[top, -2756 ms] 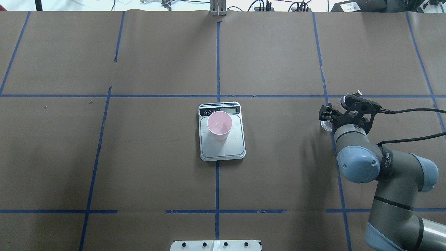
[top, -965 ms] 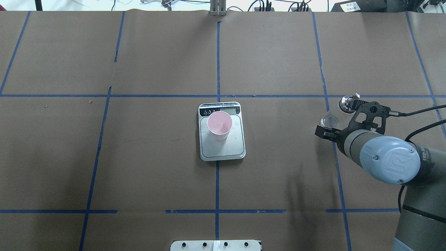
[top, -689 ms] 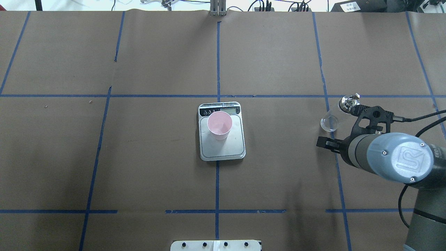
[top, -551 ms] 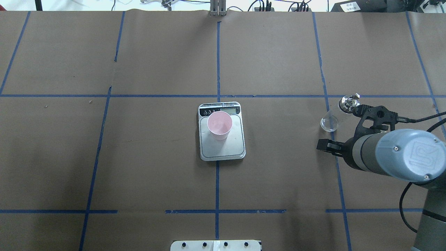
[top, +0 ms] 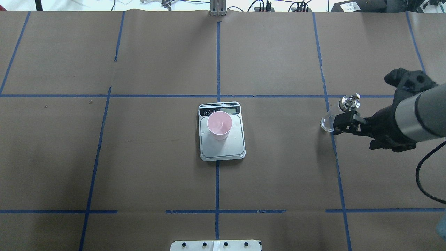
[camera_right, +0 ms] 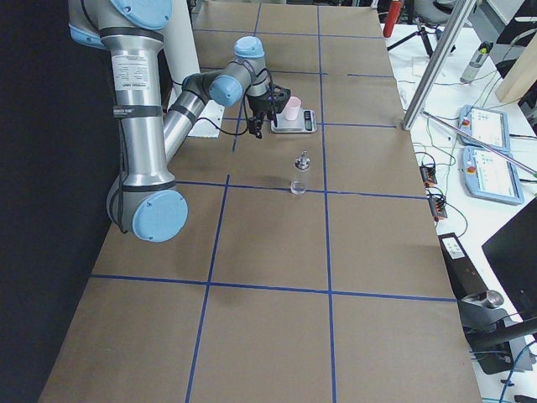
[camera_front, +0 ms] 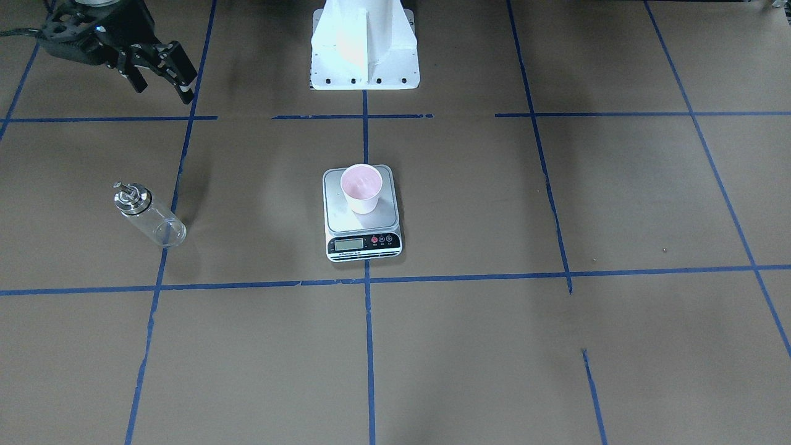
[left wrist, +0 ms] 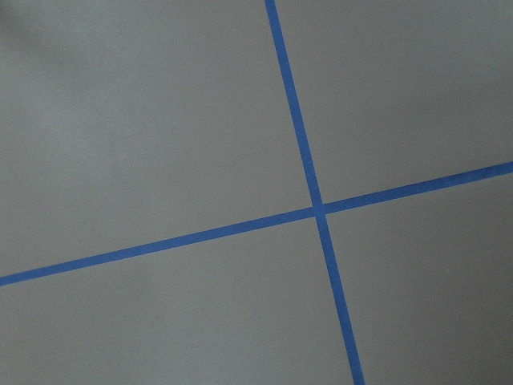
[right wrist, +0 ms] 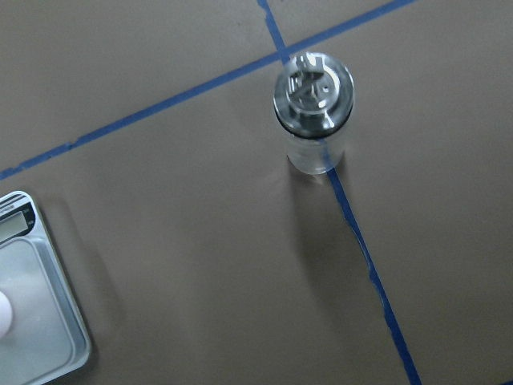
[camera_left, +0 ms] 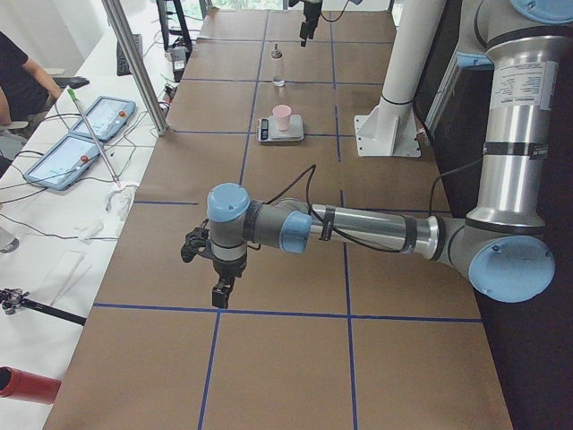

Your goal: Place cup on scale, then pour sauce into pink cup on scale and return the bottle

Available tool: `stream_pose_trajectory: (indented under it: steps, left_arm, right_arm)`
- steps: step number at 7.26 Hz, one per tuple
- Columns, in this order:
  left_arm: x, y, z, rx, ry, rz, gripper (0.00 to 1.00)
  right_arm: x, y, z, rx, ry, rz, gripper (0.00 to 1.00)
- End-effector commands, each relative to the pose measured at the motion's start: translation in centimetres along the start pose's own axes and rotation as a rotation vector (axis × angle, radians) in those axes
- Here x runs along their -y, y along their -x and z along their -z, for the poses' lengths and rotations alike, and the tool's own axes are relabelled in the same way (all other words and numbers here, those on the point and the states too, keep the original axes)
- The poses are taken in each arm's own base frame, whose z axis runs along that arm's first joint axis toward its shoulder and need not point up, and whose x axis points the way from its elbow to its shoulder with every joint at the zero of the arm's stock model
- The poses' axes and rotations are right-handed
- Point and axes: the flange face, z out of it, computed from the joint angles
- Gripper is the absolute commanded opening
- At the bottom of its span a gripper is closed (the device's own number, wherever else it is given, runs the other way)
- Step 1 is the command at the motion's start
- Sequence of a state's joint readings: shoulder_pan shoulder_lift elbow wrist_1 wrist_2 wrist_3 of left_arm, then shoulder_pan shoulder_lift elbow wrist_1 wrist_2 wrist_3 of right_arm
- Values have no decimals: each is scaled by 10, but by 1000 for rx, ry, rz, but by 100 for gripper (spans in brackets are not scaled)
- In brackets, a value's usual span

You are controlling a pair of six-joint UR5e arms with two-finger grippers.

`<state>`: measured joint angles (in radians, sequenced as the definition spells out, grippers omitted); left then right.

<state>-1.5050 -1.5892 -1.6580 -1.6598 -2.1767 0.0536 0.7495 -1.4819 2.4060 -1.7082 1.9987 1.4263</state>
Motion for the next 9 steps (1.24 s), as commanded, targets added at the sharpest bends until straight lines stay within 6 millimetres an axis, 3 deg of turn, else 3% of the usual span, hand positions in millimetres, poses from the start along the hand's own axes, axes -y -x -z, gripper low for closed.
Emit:
stream_pose_trajectory:
  steps: [1, 3, 5, 7, 8, 9]
  left_arm:
    - [-2, 1, 0, 0, 1, 3, 100]
    - [-4, -1, 2, 0, -2, 0, 100]
    - [-4, -2, 4, -1, -5, -3, 100]
    - [-5, -1, 3, -6, 1, -1, 100]
    - [-6, -1, 3, -11, 18, 11, 100]
    - [-7, 0, 2, -11, 24, 15, 100]
  right_arm:
    - [62, -23, 43, 52, -31, 70, 100]
    - [134, -67, 56, 29, -64, 177, 100]
    - [199, -128, 59, -4, -61, 276, 100]
    - [248, -204, 51, -29, -25, 411, 100]
    - [262, -243, 39, -49, 2, 492, 100]
    - [280, -295, 32, -70, 24, 582, 100]
